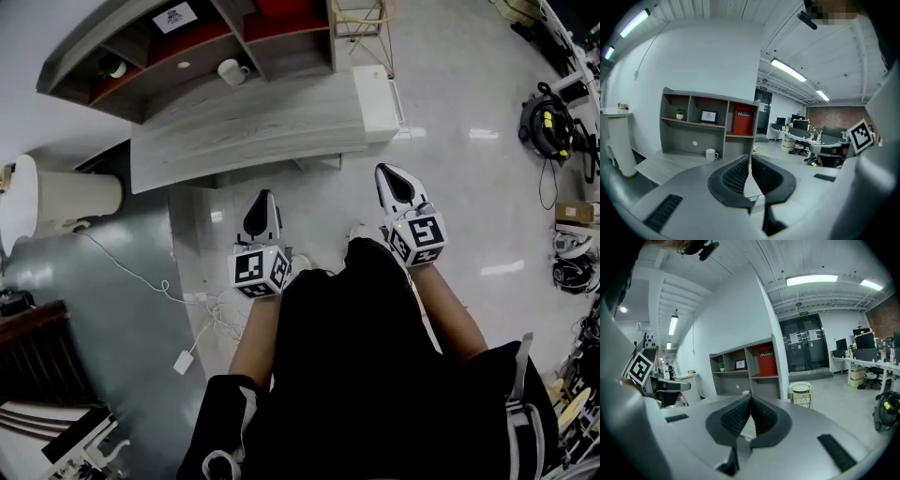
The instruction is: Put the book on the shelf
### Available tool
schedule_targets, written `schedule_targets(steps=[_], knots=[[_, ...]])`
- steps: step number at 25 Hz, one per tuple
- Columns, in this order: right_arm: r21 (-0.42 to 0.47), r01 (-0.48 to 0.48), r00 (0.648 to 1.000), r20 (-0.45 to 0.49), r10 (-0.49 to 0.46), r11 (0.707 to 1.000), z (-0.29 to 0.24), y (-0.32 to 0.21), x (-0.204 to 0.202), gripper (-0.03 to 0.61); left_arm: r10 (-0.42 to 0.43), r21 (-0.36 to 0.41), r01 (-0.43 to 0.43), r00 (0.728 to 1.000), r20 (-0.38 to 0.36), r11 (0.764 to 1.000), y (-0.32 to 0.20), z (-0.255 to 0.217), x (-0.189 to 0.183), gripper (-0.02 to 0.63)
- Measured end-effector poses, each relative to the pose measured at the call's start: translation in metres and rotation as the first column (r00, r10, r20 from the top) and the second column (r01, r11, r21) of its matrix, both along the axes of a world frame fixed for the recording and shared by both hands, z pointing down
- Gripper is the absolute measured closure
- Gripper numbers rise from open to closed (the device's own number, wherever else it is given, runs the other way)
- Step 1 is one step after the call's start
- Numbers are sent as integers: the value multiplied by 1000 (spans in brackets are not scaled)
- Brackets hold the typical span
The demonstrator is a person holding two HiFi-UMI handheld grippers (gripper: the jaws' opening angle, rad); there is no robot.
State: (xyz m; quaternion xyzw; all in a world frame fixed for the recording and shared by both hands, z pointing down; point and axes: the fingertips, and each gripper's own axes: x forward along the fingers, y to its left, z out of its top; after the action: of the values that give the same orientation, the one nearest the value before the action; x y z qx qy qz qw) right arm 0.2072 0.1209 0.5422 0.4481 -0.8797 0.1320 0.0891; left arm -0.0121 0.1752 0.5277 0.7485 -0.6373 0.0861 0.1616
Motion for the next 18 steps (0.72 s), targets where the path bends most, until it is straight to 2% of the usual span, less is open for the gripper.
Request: schedule_targets(steps=[7, 12, 18], knots=[[24, 36, 998, -52, -34, 999, -11, 34, -67, 578, -26, 23, 26, 1000, -6, 999, 34, -5, -72, 591], [19, -7, 999, -40, 8, 1000, -22, 61, -100, 578, -2, 41, 3, 1000, -21, 999, 58, -5, -111, 591], [60, -39, 994, -101, 45, 997, -27, 76, -128, 578, 39, 79, -35, 998, -52, 996, 65, -14, -138, 591]])
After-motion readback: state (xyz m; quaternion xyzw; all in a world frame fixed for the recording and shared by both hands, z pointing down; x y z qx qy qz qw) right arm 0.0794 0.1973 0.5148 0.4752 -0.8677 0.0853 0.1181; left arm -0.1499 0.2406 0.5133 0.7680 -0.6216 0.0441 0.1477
